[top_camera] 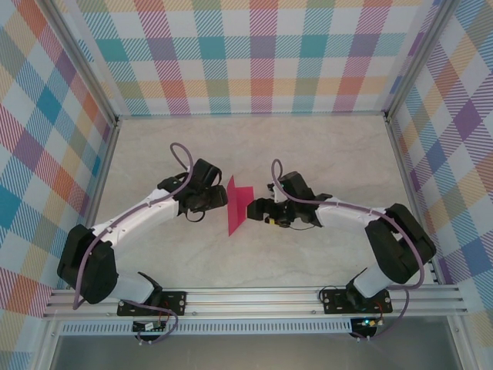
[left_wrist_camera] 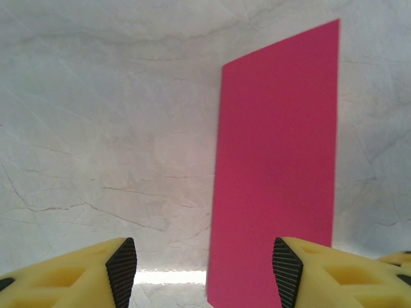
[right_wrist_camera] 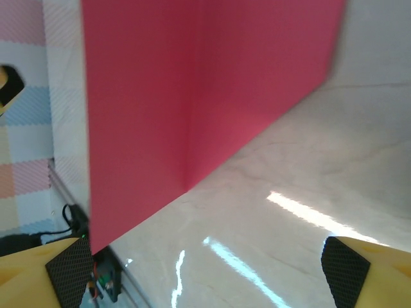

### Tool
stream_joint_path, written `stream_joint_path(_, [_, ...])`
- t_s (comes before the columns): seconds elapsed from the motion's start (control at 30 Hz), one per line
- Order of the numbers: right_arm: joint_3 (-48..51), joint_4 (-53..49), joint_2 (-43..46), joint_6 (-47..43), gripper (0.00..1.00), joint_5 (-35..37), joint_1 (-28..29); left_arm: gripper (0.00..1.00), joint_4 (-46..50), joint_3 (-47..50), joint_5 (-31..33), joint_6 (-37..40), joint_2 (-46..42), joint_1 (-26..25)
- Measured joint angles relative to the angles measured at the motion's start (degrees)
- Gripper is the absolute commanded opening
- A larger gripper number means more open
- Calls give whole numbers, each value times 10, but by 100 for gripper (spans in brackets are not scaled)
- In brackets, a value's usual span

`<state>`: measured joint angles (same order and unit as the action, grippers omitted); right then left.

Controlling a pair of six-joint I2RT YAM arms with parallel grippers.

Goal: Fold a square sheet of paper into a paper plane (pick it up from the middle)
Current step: Third fold the triangle at the center of the table.

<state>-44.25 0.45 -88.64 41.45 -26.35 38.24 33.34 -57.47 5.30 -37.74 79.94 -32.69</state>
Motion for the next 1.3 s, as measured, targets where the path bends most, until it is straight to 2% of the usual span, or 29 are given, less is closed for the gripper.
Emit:
stream_joint_path(0.07, [-9,5,-5,3,93,-4,18,60,-13,16,-14,-4,-3,16])
stream_joint_path(0.17, [-24,5,-12,8,84,-1,40,60,-30,37,-33,-6,-3,30])
stream_joint_path(0.23, [-35,5,-20,14,69,6,53,60,-37,45,-43,-9,-3,38])
stream_joint_path(0.33, [-39,13,-30,32,55,17,64,60,-43,51,-53,-13,-3,48])
stream_joint_path(0.6, [-39,41,-50,66,37,33,71,61,-59,61,-64,-17,-3,55])
stream_joint_path(0.87, [-49,28,-64,75,7,55,72,61,-67,64,-75,-18,-3,57])
stream_joint_path(1.07, [-63,-34,-62,30,4,56,68,59,-106,85,-114,-17,-13,59])
stream_joint_path(1.3, [-117,-159,-66,-88,5,-3,30,43,-212,136,-193,-18,-14,59])
